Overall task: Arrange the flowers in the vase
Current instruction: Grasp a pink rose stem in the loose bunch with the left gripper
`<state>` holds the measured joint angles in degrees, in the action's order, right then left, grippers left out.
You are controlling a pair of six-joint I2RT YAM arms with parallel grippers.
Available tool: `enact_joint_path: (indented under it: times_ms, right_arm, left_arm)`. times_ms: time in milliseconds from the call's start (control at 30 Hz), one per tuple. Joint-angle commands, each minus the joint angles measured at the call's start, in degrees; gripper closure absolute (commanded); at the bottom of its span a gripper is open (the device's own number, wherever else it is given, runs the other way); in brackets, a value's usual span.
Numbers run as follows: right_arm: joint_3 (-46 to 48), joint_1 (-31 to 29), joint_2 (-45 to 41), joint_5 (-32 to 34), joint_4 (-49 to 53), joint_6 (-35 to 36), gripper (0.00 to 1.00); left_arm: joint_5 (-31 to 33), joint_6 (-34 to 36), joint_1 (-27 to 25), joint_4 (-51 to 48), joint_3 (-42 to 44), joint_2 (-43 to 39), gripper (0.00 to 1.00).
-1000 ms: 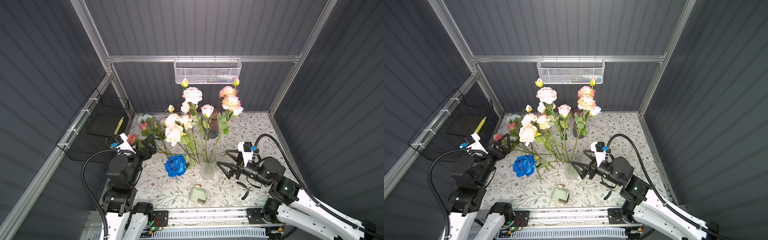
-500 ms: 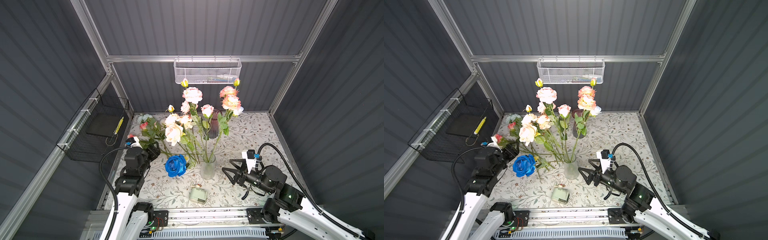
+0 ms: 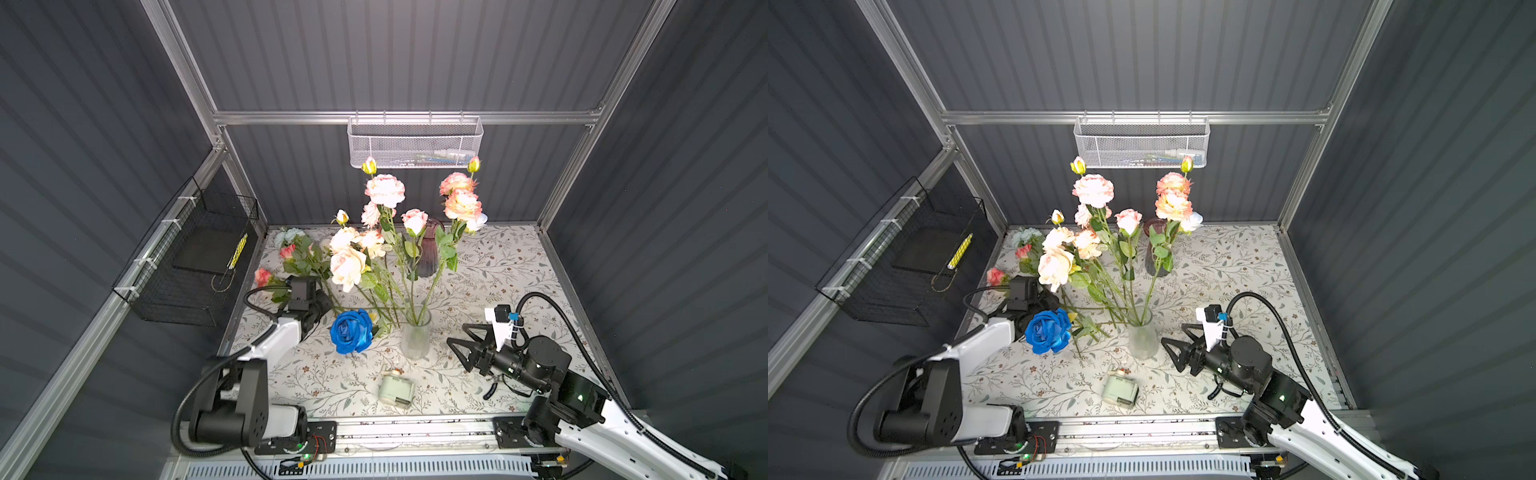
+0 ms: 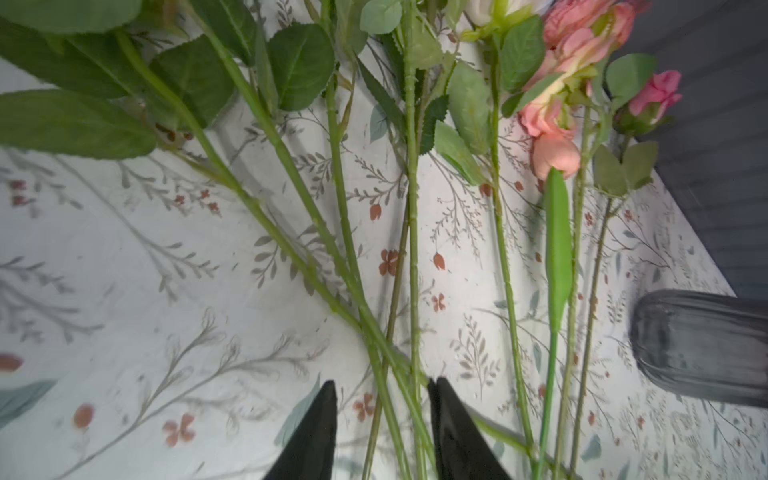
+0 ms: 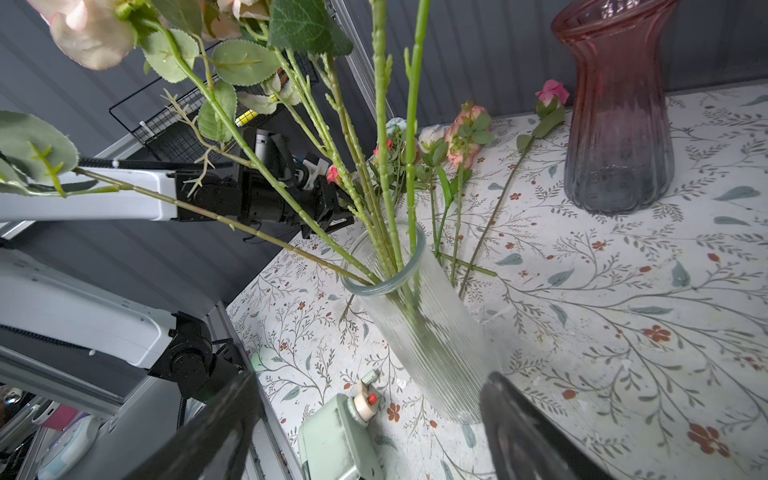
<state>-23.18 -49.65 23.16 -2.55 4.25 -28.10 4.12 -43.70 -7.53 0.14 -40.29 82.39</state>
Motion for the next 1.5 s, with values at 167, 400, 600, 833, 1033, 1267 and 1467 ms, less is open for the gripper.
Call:
enact_joint_path:
  times_ms: [167, 400, 600, 833, 1033, 1267, 1467]
  right_arm:
    - [1.21, 0.23, -5.15, 2.47, 3.77, -0.3, 0.14]
    - [1.73, 0.25, -6.29, 2.79, 4.45, -0.35, 0.14]
    - [1.3, 0.25, -7.02, 3.56, 5.69, 0.33, 0.14]
    - [1.82, 0.25, -7.34, 4.11, 5.38, 0.68, 0.14]
    - [1.91, 0.25, -8.27, 4.04, 5.92, 0.5, 0.14]
    - [1.39, 0.25, -9.33, 4.56, 7.16, 0.6, 0.14]
    - [1.08, 0.25, -9.41, 4.91, 7.59, 0.59, 0.14]
  left_arm:
    - [3.2, 1.95, 0.59, 7.98, -10.49, 13.27, 0.63]
    - [6.02, 4.17, 0.85, 5.62, -17.77, 19.8, 0.68]
    - [7.97, 2.02, 1.03, 2.5, -17.02, 19.02, 0.71]
    - [14.52, -1.36, 1.36, -1.23, -11.58, 11.94, 0.7]
    - [15.26, -3.99, 2.07, -2.49, -8.06, 9.86, 0.63]
    - [13.87, -3.51, 2.87, 0.05, -8.57, 12.82, 0.62]
    - [13.11, -2.26, 2.86, 1.66, -10.4, 14.79, 0.62]
